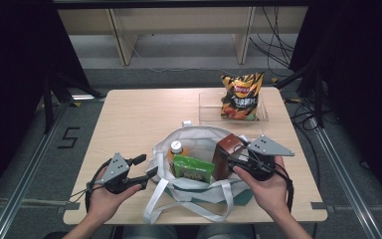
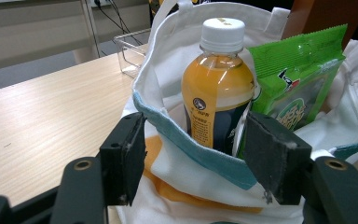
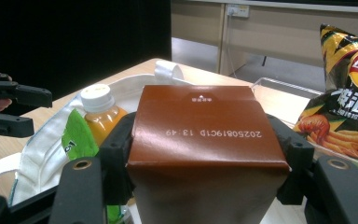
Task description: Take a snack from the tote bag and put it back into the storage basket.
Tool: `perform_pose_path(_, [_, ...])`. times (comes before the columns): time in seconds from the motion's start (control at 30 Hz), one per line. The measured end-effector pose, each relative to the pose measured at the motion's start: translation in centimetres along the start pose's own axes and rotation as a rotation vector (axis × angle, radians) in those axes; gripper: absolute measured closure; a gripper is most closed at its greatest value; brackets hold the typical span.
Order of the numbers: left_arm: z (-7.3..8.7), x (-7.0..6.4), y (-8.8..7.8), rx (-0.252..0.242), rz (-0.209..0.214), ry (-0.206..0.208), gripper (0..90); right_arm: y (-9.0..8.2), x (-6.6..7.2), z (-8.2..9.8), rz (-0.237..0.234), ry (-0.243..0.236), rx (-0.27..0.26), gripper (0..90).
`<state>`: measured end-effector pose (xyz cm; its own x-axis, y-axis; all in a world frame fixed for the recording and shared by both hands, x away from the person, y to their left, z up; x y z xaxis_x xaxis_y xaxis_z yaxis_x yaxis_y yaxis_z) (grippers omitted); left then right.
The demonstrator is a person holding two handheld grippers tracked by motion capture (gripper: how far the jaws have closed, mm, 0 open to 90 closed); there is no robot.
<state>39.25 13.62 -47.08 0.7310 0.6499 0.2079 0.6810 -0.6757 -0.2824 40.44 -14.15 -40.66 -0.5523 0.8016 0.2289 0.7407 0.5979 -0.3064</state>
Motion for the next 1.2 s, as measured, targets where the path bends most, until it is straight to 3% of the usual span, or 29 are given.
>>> perform_pose_path(0.23, [0.0,0.0,0.1,-0.008,0.006,0.0,38.4,-0.4,0.1,-0.9,-0.007,-0.013,-0.022,38.3])
perform_pose_path(0.33, [0.0,0.0,0.1,-0.006,0.004,-0.001,38.4,-0.4,0.2,-1.1,-0.014,0.007,-0.029,38.4])
perform_pose_path(0.53, [0.0,0.0,0.1,-0.007,0.005,-0.002,38.4,-0.5,0.0,-1.4,-0.012,-0.023,-0.039,38.4])
perform_pose_path(0.57, [0.0,0.0,0.1,-0.007,0.005,-0.002,38.4,-0.5,0.3,-1.3,-0.022,0.0,-0.029,38.3])
perform_pose_path(0.63, [0.0,0.0,0.1,-0.006,0.005,-0.002,38.4,-0.6,0.0,-1.5,-0.013,-0.019,-0.037,38.4])
perform_pose_path(0.67, [0.0,0.0,0.1,-0.004,0.004,-0.002,38.4,-0.7,0.3,-1.3,-0.018,0.016,-0.014,38.4])
perform_pose_path(0.7, [0.0,0.0,0.1,-0.008,0.006,-0.002,38.4,-0.7,0.3,-1.4,-0.016,0.02,-0.023,38.3])
perform_pose_path(0.8, [0.0,0.0,0.1,-0.007,0.005,-0.004,38.4,-0.8,0.0,-1.8,-0.016,-0.011,-0.044,38.4])
perform_pose_path(0.87, [0.0,0.1,0.0,-0.001,-0.001,-0.002,38.4,-0.9,0.3,-1.7,-0.028,0.027,-0.035,38.4])
perform_pose_path(1.17, [0.0,0.1,0.0,0.0,-0.002,0.0,38.4,-1.4,0.2,-2.3,-0.022,0.011,-0.044,38.4])
perform_pose_path(1.2, [0.0,0.1,0.0,0.001,-0.002,0.0,38.4,-1.4,0.3,-2.4,-0.024,0.028,-0.047,38.3])
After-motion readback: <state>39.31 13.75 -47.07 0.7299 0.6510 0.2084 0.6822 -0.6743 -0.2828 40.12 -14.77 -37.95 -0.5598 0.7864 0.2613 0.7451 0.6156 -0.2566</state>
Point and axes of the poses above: each handheld gripper's, and its own axes: y roughly forward along the jaws, z roughly out of its underside, x roughly to its left, the point moved 8 cm from there along y, roughly forward along the jaws, and after that the axes turned 12 degrees about y, right-handed, at the moved point
